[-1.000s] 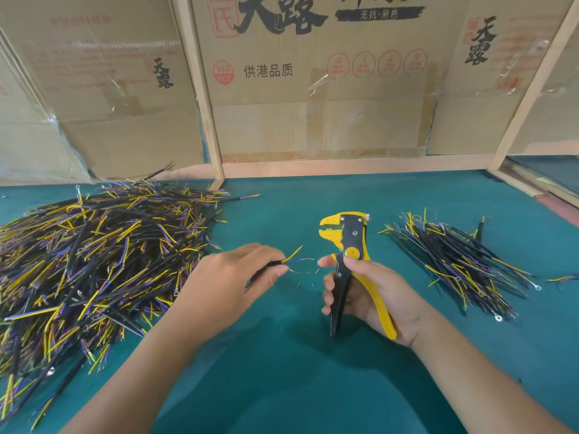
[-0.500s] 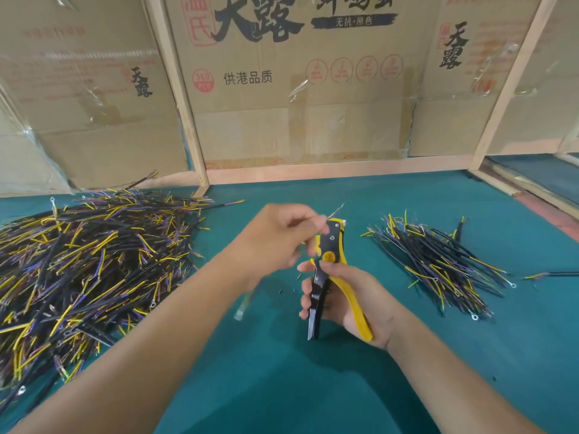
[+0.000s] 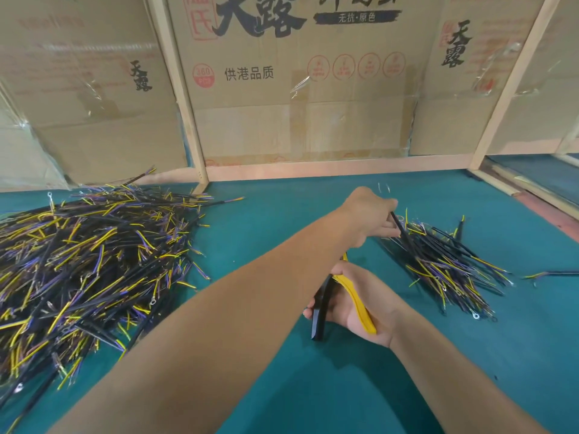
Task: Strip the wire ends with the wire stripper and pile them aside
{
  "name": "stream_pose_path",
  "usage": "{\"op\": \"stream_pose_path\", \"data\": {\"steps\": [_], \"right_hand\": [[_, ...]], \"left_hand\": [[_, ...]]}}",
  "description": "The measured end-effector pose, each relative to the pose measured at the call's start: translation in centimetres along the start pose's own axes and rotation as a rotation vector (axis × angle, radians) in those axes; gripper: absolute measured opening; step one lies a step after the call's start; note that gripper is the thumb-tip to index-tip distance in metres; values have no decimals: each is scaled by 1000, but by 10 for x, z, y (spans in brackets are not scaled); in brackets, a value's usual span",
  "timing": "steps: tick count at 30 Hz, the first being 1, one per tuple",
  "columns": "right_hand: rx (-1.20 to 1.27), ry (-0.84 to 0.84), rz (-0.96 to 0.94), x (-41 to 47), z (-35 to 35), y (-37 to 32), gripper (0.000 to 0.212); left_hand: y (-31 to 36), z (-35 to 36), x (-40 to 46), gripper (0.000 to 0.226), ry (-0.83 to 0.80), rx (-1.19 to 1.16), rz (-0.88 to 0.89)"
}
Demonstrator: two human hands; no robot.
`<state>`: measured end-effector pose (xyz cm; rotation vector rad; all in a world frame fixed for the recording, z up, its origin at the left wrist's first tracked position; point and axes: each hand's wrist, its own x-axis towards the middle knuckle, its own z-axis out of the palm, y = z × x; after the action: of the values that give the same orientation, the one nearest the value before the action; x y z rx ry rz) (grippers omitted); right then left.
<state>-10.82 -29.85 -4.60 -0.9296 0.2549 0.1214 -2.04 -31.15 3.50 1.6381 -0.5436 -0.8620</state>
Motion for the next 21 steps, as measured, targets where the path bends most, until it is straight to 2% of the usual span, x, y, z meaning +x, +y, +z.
{"op": "stream_pose_path", "data": {"steps": [3, 7, 10, 13, 15, 18, 21], "right_hand": [[-3, -8, 4, -1, 0, 0, 19], [-33, 40, 1, -2, -1, 1, 29], [-40, 32, 3, -2, 0, 2, 35], [-49, 13, -10, -2, 1, 2, 42], [-61, 3, -6, -1, 3, 3, 44], [-60, -6, -21, -1, 1, 4, 46], [-67, -7, -13, 0, -1, 3, 45]], "left_hand": [[4, -11, -8, 22, -33, 209, 48], [19, -69, -56, 18, -132, 349, 290], [-2, -161, -105, 5, 50, 723, 276], [-49, -233, -140, 12, 147, 1113, 67], [-77, -254, -154, 18, 215, 1085, 15], [-102, -263, -154, 25, 436, 995, 183], [-110, -257, -138, 26, 517, 1280, 242]]}}
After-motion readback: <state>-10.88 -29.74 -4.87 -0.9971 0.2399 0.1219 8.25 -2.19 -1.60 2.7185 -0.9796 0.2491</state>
